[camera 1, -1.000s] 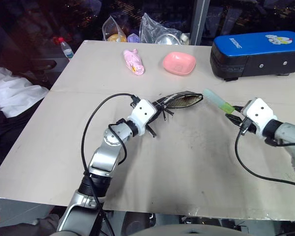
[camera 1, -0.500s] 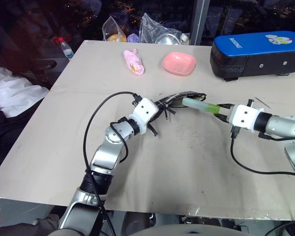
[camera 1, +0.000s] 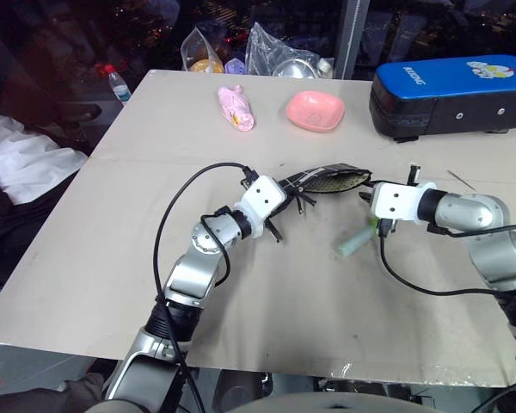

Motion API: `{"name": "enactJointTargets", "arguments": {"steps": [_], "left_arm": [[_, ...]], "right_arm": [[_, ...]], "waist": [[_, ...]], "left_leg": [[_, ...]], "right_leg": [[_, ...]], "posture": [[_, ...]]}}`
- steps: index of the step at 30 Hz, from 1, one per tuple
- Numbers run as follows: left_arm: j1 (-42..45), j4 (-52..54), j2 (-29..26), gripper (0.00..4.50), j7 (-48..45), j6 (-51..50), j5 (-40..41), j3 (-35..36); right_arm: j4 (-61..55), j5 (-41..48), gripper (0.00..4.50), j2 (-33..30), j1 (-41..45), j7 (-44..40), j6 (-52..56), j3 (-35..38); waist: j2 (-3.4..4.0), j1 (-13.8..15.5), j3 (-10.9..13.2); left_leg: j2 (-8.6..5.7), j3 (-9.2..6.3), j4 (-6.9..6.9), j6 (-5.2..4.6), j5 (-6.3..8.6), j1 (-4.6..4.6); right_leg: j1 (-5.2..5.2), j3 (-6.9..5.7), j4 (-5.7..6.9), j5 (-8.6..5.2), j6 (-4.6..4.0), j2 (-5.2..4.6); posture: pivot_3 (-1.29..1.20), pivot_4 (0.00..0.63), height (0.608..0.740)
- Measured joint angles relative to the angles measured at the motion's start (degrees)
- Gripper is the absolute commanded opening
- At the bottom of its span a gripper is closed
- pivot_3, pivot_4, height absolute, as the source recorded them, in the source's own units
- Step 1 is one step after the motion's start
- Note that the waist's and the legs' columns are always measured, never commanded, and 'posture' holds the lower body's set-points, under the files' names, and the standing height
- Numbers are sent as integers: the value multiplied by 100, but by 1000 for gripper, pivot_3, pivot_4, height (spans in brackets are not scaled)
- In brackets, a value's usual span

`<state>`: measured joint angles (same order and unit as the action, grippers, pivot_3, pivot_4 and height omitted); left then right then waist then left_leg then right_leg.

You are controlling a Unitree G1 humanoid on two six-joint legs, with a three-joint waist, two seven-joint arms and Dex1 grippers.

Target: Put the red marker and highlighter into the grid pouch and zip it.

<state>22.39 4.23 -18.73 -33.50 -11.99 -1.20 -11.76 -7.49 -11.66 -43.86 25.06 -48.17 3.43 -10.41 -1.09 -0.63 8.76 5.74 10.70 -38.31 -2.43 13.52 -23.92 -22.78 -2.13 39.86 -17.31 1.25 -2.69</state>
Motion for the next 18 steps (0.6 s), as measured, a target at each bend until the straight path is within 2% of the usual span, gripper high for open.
{"name": "enactJointTargets", "arguments": {"steps": [1, 2, 3, 5, 6, 9, 10, 18], "left_arm": [[-3, 0, -8, 0, 0, 0, 0, 3], [-3, -4, -20, 0, 0, 3, 0, 4], [-3, -10, -27, 0, 0, 9, 0, 5], [-3, -37, -43, 0, 0, 21, 0, 5], [-1, -39, -43, 0, 0, 28, 0, 6], [4, -46, -65, 0, 3, 39, 0, 12], [3, -46, -78, 0, 5, 42, 0, 22], [-42, -31, -121, 0, 138, 33, -3, 107]], "right_arm": [[1, 51, 691, -8, -8, -35, 36, 13], [1, 202, 1245, -4, -7, -109, 142, 41], [3, 329, 1487, -2, -7, -177, 225, 72], [32, 641, 2476, -4, -7, -360, 384, 189], [115, 742, 3139, -29, -4, -466, 367, 204], [566, 962, 4309, -228, -1, -984, 167, 184], [770, 1031, 4451, -344, 28, -1224, 68, 173], [2412, 1412, 4451, -773, 1076, -3341, -750, -189]], "waist": [[0, 0, 0], [0, -1, 0], [0, -2, 0], [0, -3, 0], [0, -3, 0], [0, -2, 0], [0, 1, 0], [2, -19, 2]], "left_leg": [[0, 0, 0, 0, 0, 0], [0, 0, 0, 0, 0, 0], [0, 0, 0, 0, 0, 0], [0, 0, 0, 0, 0, 0], [-1, -1, 0, 0, 0, 1], [-3, 1, 0, -1, 0, 1], [-2, 0, 0, -1, 0, 1], [0, 6, 1, -1, 0, 10]], "right_leg": [[0, 0, 0, 0, 0, 0], [0, 0, 0, 0, 0, 0], [0, 0, 1, 0, 0, 1], [0, 0, 1, 0, -1, 1], [2, -1, 1, 0, 0, 2], [2, 0, 0, 0, 0, 1], [2, 0, 0, 0, 0, 0], [2, 4, 1, 1, -1, 7]], "posture": [[0, 150, 725], [0, 150, 725], [0, 150, 725], [0, 150, 725], [0, 150, 725], [0, 150, 725], [0, 150, 725], [0, 150, 725]]}}
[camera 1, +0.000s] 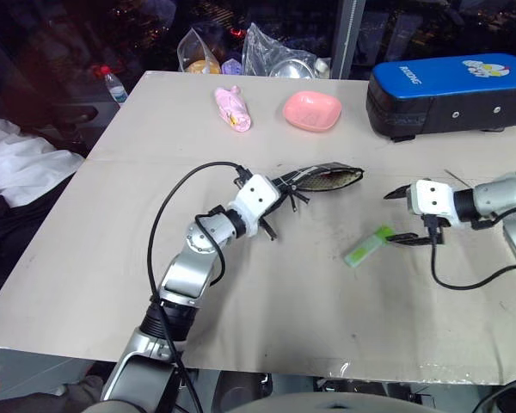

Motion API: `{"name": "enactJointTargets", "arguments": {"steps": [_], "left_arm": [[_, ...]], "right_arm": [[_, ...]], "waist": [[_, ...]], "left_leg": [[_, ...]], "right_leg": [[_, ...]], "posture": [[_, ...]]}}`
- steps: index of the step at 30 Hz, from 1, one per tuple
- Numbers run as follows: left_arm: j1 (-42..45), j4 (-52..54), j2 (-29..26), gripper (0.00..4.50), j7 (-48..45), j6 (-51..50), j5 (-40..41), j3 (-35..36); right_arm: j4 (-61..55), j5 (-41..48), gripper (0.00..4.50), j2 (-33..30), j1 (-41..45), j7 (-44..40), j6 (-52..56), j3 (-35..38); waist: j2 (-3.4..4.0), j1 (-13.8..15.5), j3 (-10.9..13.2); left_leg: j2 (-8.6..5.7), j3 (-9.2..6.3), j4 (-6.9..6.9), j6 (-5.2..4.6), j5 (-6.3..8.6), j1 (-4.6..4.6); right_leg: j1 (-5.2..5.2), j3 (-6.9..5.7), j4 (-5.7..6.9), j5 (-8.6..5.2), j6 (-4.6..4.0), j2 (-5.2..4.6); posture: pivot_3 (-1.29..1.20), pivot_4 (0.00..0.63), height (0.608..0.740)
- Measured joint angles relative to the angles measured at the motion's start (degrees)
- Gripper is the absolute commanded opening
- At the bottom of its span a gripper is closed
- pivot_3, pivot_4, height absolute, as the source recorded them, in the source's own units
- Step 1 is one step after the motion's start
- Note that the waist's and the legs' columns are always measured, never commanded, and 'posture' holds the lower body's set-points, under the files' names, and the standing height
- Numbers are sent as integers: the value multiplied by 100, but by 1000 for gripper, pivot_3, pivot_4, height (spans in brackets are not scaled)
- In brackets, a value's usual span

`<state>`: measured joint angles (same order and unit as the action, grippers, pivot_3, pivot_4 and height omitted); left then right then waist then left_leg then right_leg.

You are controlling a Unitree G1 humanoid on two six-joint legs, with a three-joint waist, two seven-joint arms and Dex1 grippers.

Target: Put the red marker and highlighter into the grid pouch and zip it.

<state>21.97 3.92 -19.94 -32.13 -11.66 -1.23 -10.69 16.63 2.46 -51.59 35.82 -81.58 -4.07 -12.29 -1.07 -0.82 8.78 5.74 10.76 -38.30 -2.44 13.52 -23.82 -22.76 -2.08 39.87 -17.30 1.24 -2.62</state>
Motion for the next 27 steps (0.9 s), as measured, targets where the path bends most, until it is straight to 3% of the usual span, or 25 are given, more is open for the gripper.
{"name": "enactJointTargets", "arguments": {"steps": [3, 11, 14, 18, 20, 27], "left_arm": [[-54, 10, -6, 0, 81, -23, -1, 27], [-195, 167, -24, 0, 251, -58, -42, 125], [-236, 210, -51, 0, 279, -105, -79, 134], [-297, 287, -72, 0, 335, -178, -80, 169], [-320, 335, -72, 0, 348, -185, -80, 168], [-329, 351, -67, 0, 340, -198, -79, 160]], "right_arm": [[576, -84, 4451, 37, 390, -527, -324, -271], [1615, -433, 4451, 895, 1107, -802, -1032, -960], [1830, -484, 3636, 954, 1152, -820, -1295, -1121], [1847, -409, 1493, 866, 1177, -901, -1413, -1384], [1869, -416, 725, 778, 1184, -897, -1418, -1393], [1735, -480, 725, 482, 1179, -681, -1028, -1171]], "waist": [[0, 4, 0], [3, 17, 2], [3, 36, 2], [4, -2, 2], [4, -2, 2], [5, 11, 3]], "left_leg": [[9, 0, 0, 0, 0, 0], [15, 6, -2, 1, 0, 0], [12, 8, -3, 0, 0, -1], [16, 10, -10, 0, 0, 5], [17, 10, -12, 0, 0, 7], [15, 8, -9, 0, 0, 4]], "right_leg": [[0, 0, 0, 0, 0, -1], [-1, 0, 1, 0, 0, -2], [-1, -1, 1, 0, 0, -7], [3, 1, 6, 1, -1, -6], [6, 0, 7, 1, -1, -7], [4, 0, 5, 1, -1, -10]], "posture": [[0, 150, 725], [0, 150, 725], [0, 150, 725], [0, 150, 725], [0, 150, 725], [0, 150, 725]]}}
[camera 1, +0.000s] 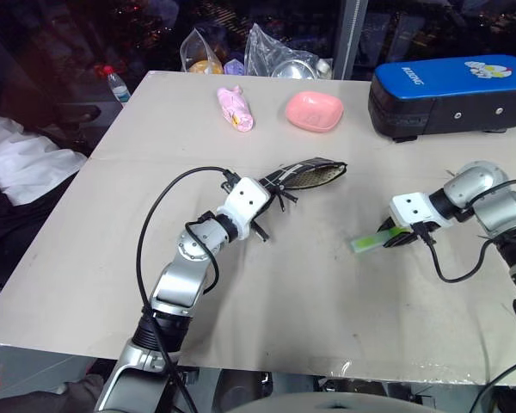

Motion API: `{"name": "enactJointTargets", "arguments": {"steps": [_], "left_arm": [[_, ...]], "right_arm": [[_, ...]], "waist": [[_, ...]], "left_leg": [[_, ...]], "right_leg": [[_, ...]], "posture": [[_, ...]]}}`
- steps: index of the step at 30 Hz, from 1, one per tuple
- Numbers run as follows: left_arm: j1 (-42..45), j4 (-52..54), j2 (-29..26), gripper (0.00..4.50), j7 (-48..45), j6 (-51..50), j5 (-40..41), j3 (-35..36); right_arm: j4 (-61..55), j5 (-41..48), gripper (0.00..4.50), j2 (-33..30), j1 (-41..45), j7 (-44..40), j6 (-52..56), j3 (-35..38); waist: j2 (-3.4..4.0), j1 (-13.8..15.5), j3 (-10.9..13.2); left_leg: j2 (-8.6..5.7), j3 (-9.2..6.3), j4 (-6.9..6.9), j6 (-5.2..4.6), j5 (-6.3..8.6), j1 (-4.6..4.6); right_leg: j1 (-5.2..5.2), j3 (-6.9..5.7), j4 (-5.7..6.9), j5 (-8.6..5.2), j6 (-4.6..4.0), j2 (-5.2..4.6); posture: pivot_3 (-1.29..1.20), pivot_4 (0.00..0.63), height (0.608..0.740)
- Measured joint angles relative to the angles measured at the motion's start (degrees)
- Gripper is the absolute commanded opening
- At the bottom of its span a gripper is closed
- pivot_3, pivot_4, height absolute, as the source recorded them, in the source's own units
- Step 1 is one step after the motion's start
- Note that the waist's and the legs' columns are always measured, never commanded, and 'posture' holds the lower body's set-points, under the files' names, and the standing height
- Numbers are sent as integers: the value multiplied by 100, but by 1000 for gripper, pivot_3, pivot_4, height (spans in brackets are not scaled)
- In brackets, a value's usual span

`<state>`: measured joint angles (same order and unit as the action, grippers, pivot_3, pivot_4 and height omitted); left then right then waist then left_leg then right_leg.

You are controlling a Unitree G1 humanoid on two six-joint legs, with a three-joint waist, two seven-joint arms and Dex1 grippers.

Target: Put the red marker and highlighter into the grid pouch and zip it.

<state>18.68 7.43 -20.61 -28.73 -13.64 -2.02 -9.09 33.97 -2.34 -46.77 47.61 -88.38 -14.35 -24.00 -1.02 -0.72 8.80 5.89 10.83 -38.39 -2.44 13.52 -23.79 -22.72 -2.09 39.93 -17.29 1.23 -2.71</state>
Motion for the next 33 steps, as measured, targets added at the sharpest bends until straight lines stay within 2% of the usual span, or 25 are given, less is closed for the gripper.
{"name": "enactJointTargets", "arguments": {"steps": [3, 5, 9, 13, 22, 33], "left_arm": [[62, -3, 17, 0, -36, 1, 2, -18], [102, -31, 36, 0, -79, 1, 3, -37], [162, -143, 104, 0, -135, 10, 6, -51], [207, -213, 151, 0, -219, 21, 5, -65], [329, -361, 188, 0, -298, 34, 3, -67], [373, -364, 221, 0, -372, 32, 0, -86]], "right_arm": [[-417, -135, 725, -106, -18, 490, 367, 275], [-1253, -76, 725, -125, -264, 806, 796, 581], [-2726, -55, 725, 193, -724, 1659, 1436, 901], [-3556, -413, 725, 476, -880, 2396, 1846, 907], [-3765, -1385, 725, 719, -878, 3393, 2421, 786], [-3261, -2422, 725, 825, -583, 3936, 1785, 224]], "waist": [[2, -3, 1], [2, -2, 1], [2, -5, 1], [2, 1, 1], [2, 4, 1], [2, -9, 1]], "left_leg": [[3, 0, 5, 1, 0, -2], [6, -2, 8, 1, 0, -2], [8, -2, 5, 2, 0, -4], [2, -1, 1, 2, 0, -5], [-5, -2, 4, 2, 0, -6], [-5, 0, 4, 2, 0, -6]], "right_leg": [[-5, -1, 0, 0, 0, 2], [-6, -1, 0, 0, 0, 2], [-6, -3, 1, 0, 0, 6], [-5, -2, 2, 0, 1, 3], [-6, -4, 0, -1, 1, 3], [-7, -4, 1, -1, 2, 5]], "posture": [[0, 150, 725], [0, 150, 725], [0, 150, 725], [0, 150, 725], [0, 150, 725], [0, 150, 725]]}}
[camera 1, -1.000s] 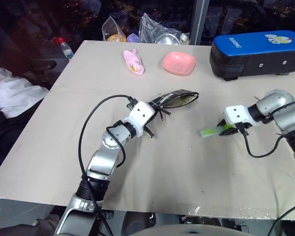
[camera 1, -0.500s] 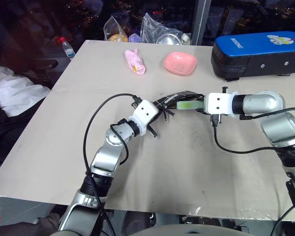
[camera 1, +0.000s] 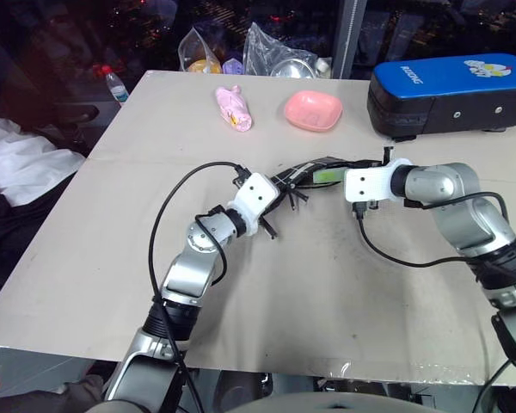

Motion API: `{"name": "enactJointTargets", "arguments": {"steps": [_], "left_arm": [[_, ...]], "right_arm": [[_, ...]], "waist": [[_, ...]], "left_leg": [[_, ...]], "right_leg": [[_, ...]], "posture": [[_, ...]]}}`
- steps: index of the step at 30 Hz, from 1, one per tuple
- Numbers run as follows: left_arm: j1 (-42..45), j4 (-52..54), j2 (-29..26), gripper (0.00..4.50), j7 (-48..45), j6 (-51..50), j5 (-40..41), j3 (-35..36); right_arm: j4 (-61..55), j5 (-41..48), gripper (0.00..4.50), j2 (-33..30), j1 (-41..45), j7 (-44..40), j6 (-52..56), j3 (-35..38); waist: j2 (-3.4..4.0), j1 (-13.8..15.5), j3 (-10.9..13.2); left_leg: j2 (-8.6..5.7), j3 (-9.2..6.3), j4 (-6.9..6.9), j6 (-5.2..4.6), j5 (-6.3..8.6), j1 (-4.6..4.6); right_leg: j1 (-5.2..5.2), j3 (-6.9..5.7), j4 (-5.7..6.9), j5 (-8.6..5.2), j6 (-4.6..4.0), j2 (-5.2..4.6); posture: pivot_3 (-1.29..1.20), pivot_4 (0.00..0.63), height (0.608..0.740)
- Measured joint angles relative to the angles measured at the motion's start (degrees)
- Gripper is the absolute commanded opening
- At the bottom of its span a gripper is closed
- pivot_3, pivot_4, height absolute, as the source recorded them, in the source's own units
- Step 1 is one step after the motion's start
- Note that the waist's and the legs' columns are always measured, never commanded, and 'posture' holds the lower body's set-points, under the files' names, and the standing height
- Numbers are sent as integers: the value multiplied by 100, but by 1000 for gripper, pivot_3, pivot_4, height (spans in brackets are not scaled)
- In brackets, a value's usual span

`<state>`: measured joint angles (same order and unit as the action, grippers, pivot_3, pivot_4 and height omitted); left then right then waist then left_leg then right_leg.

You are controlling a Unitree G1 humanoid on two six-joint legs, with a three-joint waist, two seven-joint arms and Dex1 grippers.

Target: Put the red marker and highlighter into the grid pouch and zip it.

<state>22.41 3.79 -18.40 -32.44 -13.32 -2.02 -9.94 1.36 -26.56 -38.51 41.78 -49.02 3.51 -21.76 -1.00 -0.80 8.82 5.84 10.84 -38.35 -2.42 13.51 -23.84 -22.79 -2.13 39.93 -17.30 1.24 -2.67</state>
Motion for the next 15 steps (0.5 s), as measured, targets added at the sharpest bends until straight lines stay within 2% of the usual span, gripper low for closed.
{"name": "enactJointTargets", "arguments": {"steps": [15], "left_arm": [[-22, 12, -128, 0, -226, -10, 2, -93]], "right_arm": [[678, -523, 725, 453, 371, 287, -1311, -430]], "waist": [[0, -10, 0]], "left_leg": [[1, 2, 0, 0, 0, 0]], "right_leg": [[0, 0, 0, 0, 0, 1]], "posture": [[0, 150, 725]]}}
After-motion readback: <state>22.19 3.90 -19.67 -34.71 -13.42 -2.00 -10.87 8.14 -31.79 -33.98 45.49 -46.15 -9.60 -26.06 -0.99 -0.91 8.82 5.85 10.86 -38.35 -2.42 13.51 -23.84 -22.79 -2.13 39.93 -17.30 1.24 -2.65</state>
